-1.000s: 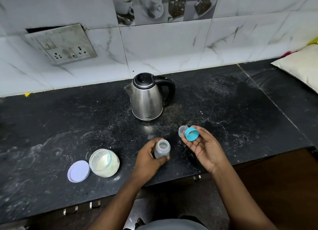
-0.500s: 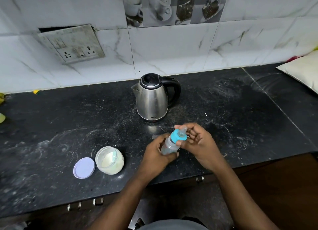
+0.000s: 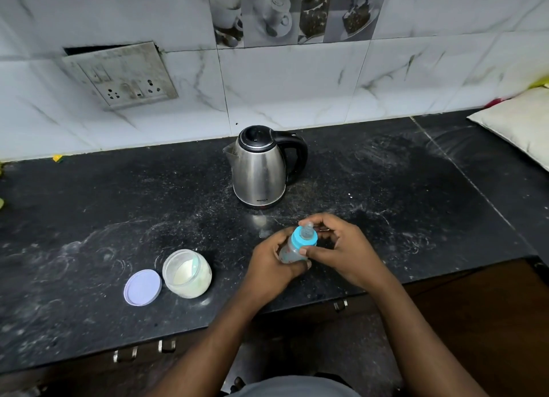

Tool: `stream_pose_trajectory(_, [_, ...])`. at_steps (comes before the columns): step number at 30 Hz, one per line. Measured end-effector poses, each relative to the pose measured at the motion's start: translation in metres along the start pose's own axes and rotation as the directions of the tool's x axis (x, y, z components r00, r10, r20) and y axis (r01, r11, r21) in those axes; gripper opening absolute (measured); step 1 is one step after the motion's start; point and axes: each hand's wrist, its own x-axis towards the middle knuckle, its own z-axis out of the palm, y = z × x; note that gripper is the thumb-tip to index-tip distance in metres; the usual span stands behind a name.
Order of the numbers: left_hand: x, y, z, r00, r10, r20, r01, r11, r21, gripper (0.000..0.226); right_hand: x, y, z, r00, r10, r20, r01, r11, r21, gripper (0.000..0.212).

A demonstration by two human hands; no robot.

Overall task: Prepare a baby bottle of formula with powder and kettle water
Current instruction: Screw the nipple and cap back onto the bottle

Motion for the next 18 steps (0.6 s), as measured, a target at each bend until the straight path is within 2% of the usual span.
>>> stream_pose_trajectory(5, [-0.003,0.001,0.000,1.000,-0.012,0.010,0.012,0.999,-0.035,0.062,-0.002,-0.006,-0.001,0.999,-0.042,0.001,0.042,0.998,-0.051,0.046])
stream_pose_trajectory(8, [-0.003,0.002,-0.002,0.999,-0.028,0.031,0.030,0.998,-0.057,0.062,-0.002,-0.005,0.000,0.999,-0.037,0.012,0.037,0.999,-0.004,0.055])
stream_pose_trajectory(10, [-0.002,0.006,-0.004,0.999,-0.029,0.028,0.031,0.995,-0.096,0.064,-0.003,-0.001,0.002,1.000,-0.019,0.023,0.017,0.996,0.088,0.062])
stream_pose_trajectory(13, [0.002,0.016,-0.009,1.000,-0.007,0.030,0.011,0.991,-0.130,0.067,-0.007,0.007,0.005,0.999,0.013,0.029,-0.021,0.952,0.306,0.060])
stream_pose_trajectory(15, [0.005,0.025,-0.014,0.999,0.007,0.033,-0.003,0.991,-0.133,0.066,-0.012,0.014,0.007,0.998,0.052,0.027,-0.059,0.891,0.449,0.059])
stream_pose_trajectory(18, [0.008,0.034,-0.018,0.999,0.019,0.035,-0.014,0.989,-0.149,0.066,-0.016,0.021,0.016,0.990,0.083,0.111,-0.135,0.760,0.635,0.067])
